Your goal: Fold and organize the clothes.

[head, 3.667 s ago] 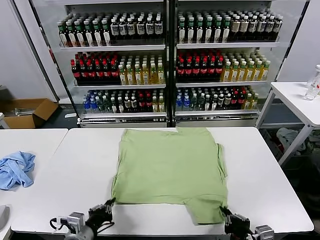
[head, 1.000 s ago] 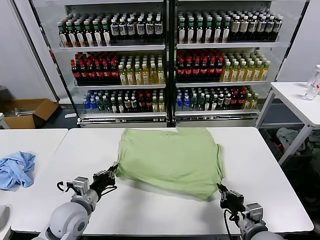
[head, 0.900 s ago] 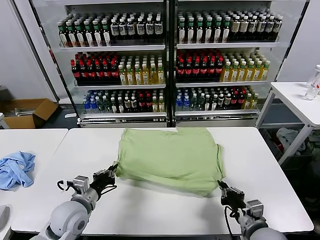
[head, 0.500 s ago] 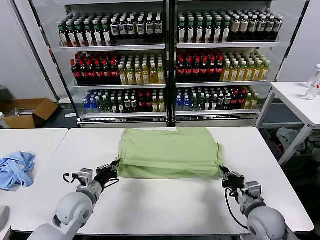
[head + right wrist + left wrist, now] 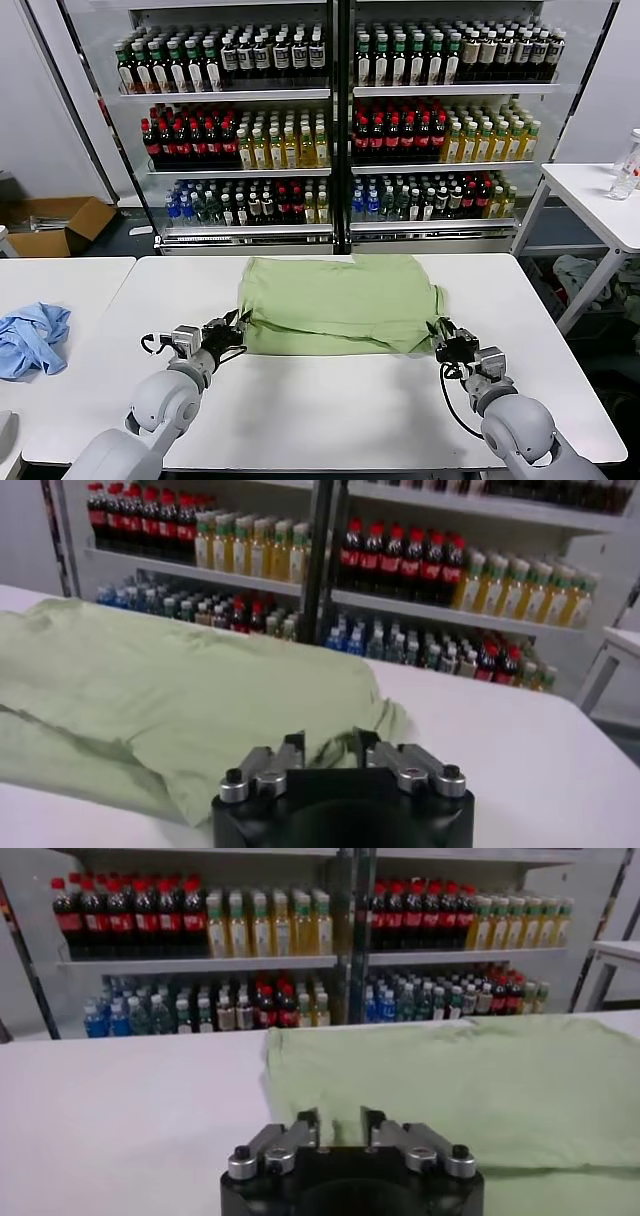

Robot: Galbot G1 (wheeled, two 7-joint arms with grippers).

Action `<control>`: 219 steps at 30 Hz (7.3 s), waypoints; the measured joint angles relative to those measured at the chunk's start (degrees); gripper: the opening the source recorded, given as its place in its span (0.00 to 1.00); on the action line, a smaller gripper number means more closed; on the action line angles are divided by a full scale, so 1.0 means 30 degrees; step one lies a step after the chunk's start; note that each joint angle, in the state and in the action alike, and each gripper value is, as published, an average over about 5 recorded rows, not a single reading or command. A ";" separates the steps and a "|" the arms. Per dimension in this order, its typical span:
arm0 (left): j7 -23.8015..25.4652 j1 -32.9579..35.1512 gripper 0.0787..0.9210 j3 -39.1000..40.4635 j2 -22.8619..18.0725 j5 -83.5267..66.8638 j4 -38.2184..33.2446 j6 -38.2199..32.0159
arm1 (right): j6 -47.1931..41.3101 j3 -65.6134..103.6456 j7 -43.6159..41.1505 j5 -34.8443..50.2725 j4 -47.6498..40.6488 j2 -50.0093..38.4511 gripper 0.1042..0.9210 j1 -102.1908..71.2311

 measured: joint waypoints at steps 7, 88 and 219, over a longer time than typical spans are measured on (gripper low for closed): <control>-0.0290 0.1077 0.67 -0.0433 -0.0497 0.0605 -0.0475 0.0068 | 0.0149 0.0770 0.0149 -0.0376 0.0994 0.0143 0.81 -0.1129; -0.2802 0.8234 0.68 -0.4509 0.1332 -0.1156 -0.8122 0.2201 | -0.3511 0.2966 0.0893 0.3975 0.3135 -0.1193 0.86 -0.1559; -0.4764 0.5709 0.38 -0.0429 -0.2526 0.2415 -0.2764 0.0298 | -0.3430 0.3443 0.1221 0.3207 0.4867 0.0511 0.88 -0.5174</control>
